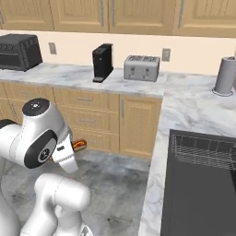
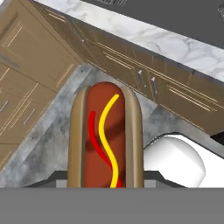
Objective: Place the cold items (broccoli and cucumber) from the fridge in one tupperware on the dining counter. Place the warm items (kebab skewer and hot dog) in the stove area in another tupperware.
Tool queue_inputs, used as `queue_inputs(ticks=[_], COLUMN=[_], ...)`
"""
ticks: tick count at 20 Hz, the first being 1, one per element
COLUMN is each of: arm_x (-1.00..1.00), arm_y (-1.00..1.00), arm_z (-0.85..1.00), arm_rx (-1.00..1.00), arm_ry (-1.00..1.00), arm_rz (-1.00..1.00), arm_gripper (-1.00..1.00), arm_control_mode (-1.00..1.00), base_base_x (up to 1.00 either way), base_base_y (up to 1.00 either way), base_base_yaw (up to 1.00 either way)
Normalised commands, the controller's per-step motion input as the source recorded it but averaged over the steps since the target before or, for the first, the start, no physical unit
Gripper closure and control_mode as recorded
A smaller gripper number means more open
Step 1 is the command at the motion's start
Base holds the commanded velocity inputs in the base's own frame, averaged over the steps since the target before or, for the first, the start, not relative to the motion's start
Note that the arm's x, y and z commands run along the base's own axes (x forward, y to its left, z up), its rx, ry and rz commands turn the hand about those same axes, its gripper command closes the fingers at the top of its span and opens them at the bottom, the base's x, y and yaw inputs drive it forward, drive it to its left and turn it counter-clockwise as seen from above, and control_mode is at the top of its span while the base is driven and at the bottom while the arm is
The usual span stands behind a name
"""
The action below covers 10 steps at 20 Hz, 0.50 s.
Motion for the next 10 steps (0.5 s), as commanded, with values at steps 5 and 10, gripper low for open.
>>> queue_inputs(ticks=[5,10], arm_x=[0.00,0.00], arm_y=[0.00,0.00], arm_z=[0.00,0.00], arm_rx=[0.00,0.00], arm_ry=[0.00,0.00], arm_rz=[0.00,0.00], arm_gripper=[1.00,1.00], arm_control_mode=[1.00,1.00], base_base_x=[-1.00,-1.00], base_base_y=[0.00,0.00], base_base_yaw=[-0.14,-0.06])
